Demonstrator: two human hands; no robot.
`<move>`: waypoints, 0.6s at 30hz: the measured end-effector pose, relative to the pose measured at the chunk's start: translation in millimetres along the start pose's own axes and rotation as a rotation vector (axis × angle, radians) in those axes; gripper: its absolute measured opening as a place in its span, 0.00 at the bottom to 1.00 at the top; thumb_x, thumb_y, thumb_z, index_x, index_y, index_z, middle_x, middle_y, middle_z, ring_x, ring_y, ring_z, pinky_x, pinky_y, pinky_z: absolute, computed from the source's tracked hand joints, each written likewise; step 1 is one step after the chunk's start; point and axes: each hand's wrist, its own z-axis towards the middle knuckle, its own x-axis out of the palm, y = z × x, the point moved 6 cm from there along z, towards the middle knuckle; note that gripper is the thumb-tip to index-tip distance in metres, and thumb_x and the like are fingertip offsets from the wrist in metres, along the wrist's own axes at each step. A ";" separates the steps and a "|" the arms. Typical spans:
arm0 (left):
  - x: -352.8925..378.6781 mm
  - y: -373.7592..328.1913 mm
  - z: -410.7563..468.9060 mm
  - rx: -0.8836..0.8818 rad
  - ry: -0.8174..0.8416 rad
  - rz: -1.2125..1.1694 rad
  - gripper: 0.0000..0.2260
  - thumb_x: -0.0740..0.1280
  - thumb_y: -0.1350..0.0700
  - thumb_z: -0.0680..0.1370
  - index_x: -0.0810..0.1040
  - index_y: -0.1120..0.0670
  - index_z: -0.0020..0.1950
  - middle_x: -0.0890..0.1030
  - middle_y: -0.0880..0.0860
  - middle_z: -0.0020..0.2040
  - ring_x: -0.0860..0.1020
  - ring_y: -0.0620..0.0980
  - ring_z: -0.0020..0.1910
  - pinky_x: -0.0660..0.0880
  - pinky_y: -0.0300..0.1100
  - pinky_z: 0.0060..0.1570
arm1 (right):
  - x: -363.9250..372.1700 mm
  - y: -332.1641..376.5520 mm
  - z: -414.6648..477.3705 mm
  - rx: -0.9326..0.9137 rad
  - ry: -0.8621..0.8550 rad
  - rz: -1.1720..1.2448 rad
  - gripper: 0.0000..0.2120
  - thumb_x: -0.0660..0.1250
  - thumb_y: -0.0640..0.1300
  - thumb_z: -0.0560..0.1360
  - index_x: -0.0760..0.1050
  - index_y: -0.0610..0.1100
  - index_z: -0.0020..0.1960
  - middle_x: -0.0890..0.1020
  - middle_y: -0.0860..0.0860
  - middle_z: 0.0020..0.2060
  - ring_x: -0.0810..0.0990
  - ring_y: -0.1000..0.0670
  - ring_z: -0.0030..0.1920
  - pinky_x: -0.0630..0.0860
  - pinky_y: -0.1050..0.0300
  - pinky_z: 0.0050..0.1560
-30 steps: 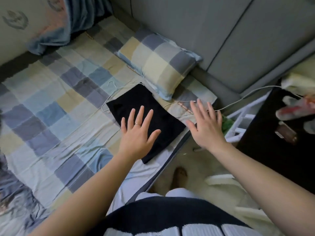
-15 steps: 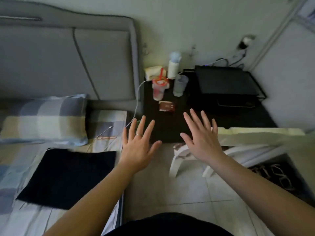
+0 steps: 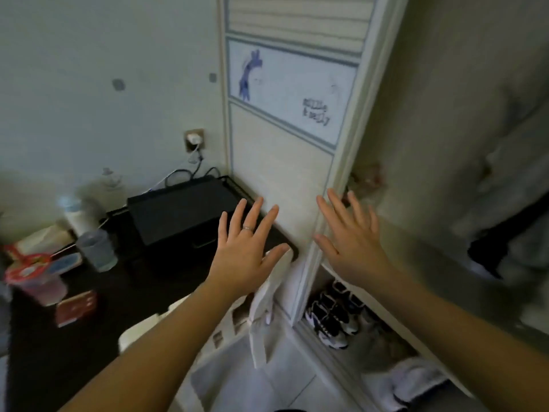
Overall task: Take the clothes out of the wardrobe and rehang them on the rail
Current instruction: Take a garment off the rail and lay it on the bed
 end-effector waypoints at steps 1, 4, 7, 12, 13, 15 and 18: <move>1.5 -19.1 22.4 0.051 -0.014 -0.005 0.32 0.45 0.30 0.80 0.43 0.40 0.81 0.39 0.46 0.81 0.35 0.52 0.79 0.37 0.60 0.77 | -13.8 -22.8 2.1 0.026 -0.026 -0.017 0.32 0.41 0.65 0.78 0.42 0.58 0.79 0.43 0.57 0.79 0.38 0.47 0.78 0.42 0.37 0.74; -3.2 -75.3 85.1 0.204 -0.086 -0.024 0.32 0.44 0.31 0.80 0.44 0.40 0.81 0.40 0.47 0.82 0.35 0.52 0.79 0.38 0.60 0.77 | -58.7 -81.2 8.6 0.084 -0.108 -0.078 0.31 0.45 0.65 0.80 0.42 0.57 0.79 0.42 0.57 0.79 0.37 0.49 0.78 0.40 0.39 0.74; -16.0 -128.9 139.3 0.332 -0.163 -0.074 0.32 0.44 0.31 0.80 0.47 0.42 0.81 0.44 0.47 0.82 0.38 0.52 0.80 0.40 0.59 0.77 | -109.9 -125.9 15.6 0.130 -0.224 -0.186 0.31 0.48 0.63 0.80 0.43 0.57 0.79 0.43 0.57 0.79 0.39 0.47 0.78 0.42 0.37 0.74; -46.5 -215.0 221.6 0.531 -0.264 -0.140 0.32 0.42 0.31 0.79 0.49 0.42 0.82 0.45 0.47 0.82 0.39 0.52 0.80 0.41 0.57 0.78 | -199.8 -179.0 29.9 0.193 -0.388 -0.399 0.32 0.47 0.64 0.79 0.47 0.55 0.80 0.49 0.54 0.79 0.45 0.43 0.79 0.45 0.35 0.74; -51.8 -232.8 238.8 0.556 -0.287 -0.151 0.32 0.42 0.31 0.79 0.48 0.42 0.81 0.45 0.47 0.82 0.39 0.51 0.80 0.41 0.56 0.78 | -218.4 -189.9 33.9 0.206 -0.429 -0.444 0.31 0.48 0.63 0.79 0.50 0.54 0.80 0.50 0.53 0.79 0.46 0.43 0.79 0.46 0.35 0.73; -60.4 -257.6 262.7 0.593 -0.330 -0.171 0.33 0.40 0.30 0.79 0.46 0.41 0.81 0.44 0.46 0.82 0.39 0.51 0.80 0.39 0.55 0.77 | -245.8 -203.9 41.3 0.209 -0.484 -0.533 0.31 0.50 0.62 0.79 0.53 0.53 0.79 0.54 0.52 0.79 0.50 0.42 0.78 0.49 0.34 0.73; -78.6 -299.4 312.5 0.648 -0.381 -0.228 0.33 0.40 0.30 0.78 0.45 0.41 0.81 0.42 0.45 0.82 0.38 0.51 0.80 0.37 0.53 0.77 | -294.7 -229.6 55.7 0.269 -0.571 -0.690 0.31 0.52 0.62 0.78 0.55 0.52 0.79 0.57 0.51 0.78 0.54 0.41 0.78 0.51 0.32 0.73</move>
